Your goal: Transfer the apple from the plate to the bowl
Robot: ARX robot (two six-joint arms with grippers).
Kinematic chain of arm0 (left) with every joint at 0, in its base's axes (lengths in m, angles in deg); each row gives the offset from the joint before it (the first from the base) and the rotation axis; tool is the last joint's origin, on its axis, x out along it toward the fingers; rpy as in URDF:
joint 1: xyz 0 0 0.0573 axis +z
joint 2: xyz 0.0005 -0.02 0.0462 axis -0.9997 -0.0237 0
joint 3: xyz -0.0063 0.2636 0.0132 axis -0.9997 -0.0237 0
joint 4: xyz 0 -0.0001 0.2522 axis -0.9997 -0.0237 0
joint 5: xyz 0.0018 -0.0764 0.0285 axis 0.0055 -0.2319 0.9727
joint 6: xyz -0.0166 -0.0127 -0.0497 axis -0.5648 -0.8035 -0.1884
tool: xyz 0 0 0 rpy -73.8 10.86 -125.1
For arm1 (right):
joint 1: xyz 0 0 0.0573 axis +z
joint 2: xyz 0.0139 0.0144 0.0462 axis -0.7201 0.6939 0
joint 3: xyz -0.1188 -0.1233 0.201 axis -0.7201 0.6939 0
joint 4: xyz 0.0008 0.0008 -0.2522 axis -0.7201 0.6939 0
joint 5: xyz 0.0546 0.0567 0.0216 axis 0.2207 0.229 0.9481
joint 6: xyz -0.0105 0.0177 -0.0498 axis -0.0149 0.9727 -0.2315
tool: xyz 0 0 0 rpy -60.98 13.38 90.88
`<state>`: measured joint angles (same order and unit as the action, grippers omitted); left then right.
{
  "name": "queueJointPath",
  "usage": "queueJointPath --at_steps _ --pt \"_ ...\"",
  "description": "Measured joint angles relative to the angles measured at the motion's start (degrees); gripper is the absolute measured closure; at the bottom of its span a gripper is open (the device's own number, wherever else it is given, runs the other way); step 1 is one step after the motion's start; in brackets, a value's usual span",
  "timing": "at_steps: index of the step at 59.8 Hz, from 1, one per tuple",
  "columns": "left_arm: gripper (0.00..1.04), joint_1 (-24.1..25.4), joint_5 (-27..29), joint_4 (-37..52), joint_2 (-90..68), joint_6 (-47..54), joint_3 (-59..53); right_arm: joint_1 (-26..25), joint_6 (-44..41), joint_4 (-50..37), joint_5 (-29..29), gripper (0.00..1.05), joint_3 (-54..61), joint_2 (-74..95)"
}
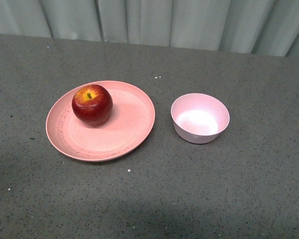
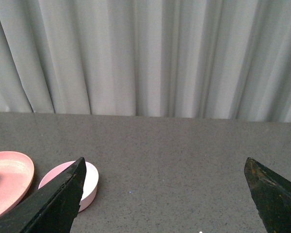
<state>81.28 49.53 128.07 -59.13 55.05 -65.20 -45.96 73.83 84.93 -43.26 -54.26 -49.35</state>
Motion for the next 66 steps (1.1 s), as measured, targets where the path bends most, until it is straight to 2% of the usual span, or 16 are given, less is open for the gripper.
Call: queueJointPath --at_steps 9,29,48,66 --pt "0.07 -4.07 -2.64 0.83 -23.26 -1.40 12.20 0.00 0.00 0.00 0.02 0.09 0.00 0.00" --pt "0.07 -7.19 -4.42 -3.65 -46.42 -1.27 31.02 0.00 0.00 0.00 0.02 0.09 0.00 0.00" --pt "0.07 -7.58 -5.70 -8.59 -52.96 0.07 39.15 0.00 -0.02 0.00 0.02 0.09 0.00 0.00" --pt "0.07 -8.15 -7.52 -13.00 -55.74 1.14 41.05 0.00 0.00 0.00 0.02 0.09 0.00 0.00"
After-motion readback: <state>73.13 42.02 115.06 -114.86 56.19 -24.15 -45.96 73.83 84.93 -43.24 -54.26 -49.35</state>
